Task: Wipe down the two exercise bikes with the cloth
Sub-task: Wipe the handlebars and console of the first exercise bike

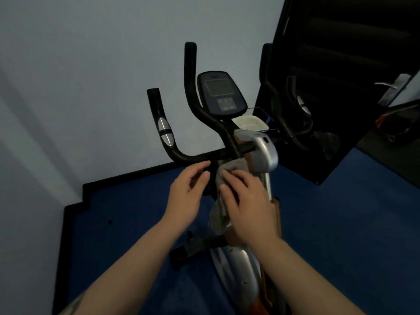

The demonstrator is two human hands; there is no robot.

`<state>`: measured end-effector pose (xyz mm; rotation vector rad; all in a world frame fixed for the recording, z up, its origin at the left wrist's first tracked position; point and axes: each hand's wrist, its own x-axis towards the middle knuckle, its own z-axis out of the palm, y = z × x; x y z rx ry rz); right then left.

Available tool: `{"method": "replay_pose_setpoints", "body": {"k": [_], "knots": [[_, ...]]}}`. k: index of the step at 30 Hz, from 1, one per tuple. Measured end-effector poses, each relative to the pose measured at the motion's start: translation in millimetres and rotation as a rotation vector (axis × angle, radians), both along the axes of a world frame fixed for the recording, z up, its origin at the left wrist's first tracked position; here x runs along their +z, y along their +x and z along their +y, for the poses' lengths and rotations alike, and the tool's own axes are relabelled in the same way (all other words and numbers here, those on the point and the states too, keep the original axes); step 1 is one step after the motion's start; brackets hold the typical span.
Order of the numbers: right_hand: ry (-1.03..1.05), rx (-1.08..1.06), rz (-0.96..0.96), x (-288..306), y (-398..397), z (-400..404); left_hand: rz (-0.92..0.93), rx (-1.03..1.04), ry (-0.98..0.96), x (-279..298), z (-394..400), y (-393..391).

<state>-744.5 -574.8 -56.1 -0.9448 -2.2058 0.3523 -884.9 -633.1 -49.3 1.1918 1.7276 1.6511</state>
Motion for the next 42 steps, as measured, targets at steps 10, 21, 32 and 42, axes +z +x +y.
{"method": "replay_pose_setpoints", "body": {"k": [10,21,32,42], "knots": [[-0.232,0.121,0.214,8,-20,14,-0.046,-0.051,0.005,-11,-5,0],[-0.297,0.262,0.198,13,-11,17,-0.1,-0.111,-0.002,-16,-5,-3],[-0.346,0.257,0.203,24,-21,16,-0.179,-0.114,0.005,-18,-2,1],[-0.075,0.132,0.042,24,16,8,-0.159,-0.083,-0.033,-10,-4,0]]}}
